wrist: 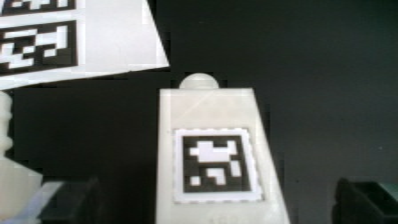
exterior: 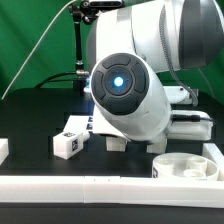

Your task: Assemble stool

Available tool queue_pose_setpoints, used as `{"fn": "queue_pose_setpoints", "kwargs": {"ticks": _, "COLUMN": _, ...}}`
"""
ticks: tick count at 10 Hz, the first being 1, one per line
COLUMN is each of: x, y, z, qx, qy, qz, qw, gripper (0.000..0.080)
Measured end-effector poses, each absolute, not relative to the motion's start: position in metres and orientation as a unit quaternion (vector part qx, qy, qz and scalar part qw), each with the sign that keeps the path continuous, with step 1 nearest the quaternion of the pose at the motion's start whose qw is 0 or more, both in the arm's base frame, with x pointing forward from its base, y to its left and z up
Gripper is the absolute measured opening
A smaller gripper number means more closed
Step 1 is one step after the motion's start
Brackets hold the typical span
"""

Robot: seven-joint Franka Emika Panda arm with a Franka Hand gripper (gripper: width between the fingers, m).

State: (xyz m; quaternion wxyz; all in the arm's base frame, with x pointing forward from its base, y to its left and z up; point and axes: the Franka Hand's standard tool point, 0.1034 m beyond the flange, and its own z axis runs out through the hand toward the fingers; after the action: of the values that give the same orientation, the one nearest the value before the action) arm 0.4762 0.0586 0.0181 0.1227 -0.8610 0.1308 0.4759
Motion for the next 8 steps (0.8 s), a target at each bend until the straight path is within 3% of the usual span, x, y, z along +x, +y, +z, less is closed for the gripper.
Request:
{"fn": "queue_pose_setpoints", "kwargs": {"ticks": 2, "x": 0.4765, "y": 0.0580, "z": 0.0180, "qx": -0.861, "qy": 0.131, "qz": 0.475, "qw": 0.123, "gripper": 0.0623}}
{"fn": "queue_pose_setpoints", "kwargs": {"ticks": 3, "x": 0.4764, "y": 0.0583, "z": 0.0180, "qx": -0.861, "qy": 0.131, "qz": 0.475, "qw": 0.122, "gripper": 0.0445}}
{"fn": "queue_pose_setpoints", "kwargs": {"ticks": 4, "x": 0.4764, "y": 0.0582, "z": 0.0182, "qx": -0.861, "qy": 0.131, "qz": 0.476, "qw": 0.123, "gripper": 0.0333}}
{"fn": "queue_pose_setpoints", "kwargs": {"ticks": 8, "x": 0.4773, "y": 0.0580, "z": 0.0188, "qx": -0.862, "qy": 0.131, "qz": 0.475, "qw": 0.123, "gripper": 0.0335}}
